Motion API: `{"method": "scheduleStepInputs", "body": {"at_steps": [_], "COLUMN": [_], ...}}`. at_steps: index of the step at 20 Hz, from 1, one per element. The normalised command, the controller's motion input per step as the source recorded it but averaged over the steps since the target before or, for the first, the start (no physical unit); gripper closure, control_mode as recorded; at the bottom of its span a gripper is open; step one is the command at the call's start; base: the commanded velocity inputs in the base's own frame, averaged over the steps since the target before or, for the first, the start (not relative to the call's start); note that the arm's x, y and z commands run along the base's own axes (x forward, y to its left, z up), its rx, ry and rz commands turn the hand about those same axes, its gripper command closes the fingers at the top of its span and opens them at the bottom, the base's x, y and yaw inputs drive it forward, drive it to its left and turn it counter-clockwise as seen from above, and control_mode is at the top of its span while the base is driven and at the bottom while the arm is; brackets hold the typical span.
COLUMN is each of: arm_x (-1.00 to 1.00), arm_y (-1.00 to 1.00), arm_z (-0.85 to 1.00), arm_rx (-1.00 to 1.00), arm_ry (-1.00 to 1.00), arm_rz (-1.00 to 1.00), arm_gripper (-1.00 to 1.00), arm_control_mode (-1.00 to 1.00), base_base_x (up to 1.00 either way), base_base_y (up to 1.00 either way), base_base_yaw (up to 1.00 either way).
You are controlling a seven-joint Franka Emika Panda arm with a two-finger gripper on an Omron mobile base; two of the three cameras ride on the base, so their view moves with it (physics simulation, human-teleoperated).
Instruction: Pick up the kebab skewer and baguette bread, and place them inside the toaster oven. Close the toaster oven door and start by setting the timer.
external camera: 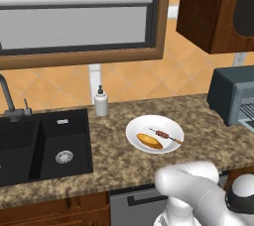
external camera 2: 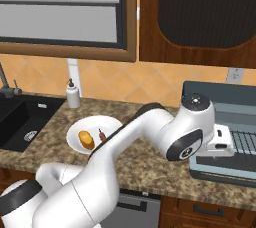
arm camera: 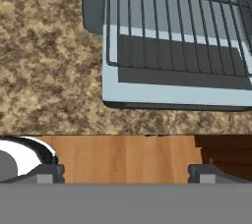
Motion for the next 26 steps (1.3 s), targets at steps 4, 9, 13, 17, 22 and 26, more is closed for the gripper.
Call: {"method": "scheduleStepInputs", "body": {"at_steps": [4,9,13,17,22,26], "arm_x": [0.00,0.04,0.16,0.34,0.48,0.37], "arm_y": [1.00,1.00,1.00,1.00,0.64,0.44], "arm_z": [0.03,0.00,0.00,-0.02,-0.17,-0.28], "arm_rx": [-0.08,-0.07,-0.01,0.00,0.00,0.00], "arm_ry": [0.18,0.21,0.23,0.30,0.19,0.12], "arm_rz": [0.19,0.19,0.22,0.23,0.25,0.18], "arm_gripper": [-1.00,-1.00,-1.00,-1.00,-1.00,-1.00], "arm_control_mode": [-1.00,-1.00,-1.00,-1.00,-1.00,-1.00], "base_base_x": [0.00,0.00,0.00,0.00,0.00,0.00], "base_base_y": [0.00,0.00,0.00,0.00,0.00,0.00], "base_base_yaw": [0.00,0.00,0.00,0.00,0.00,0.00]}}
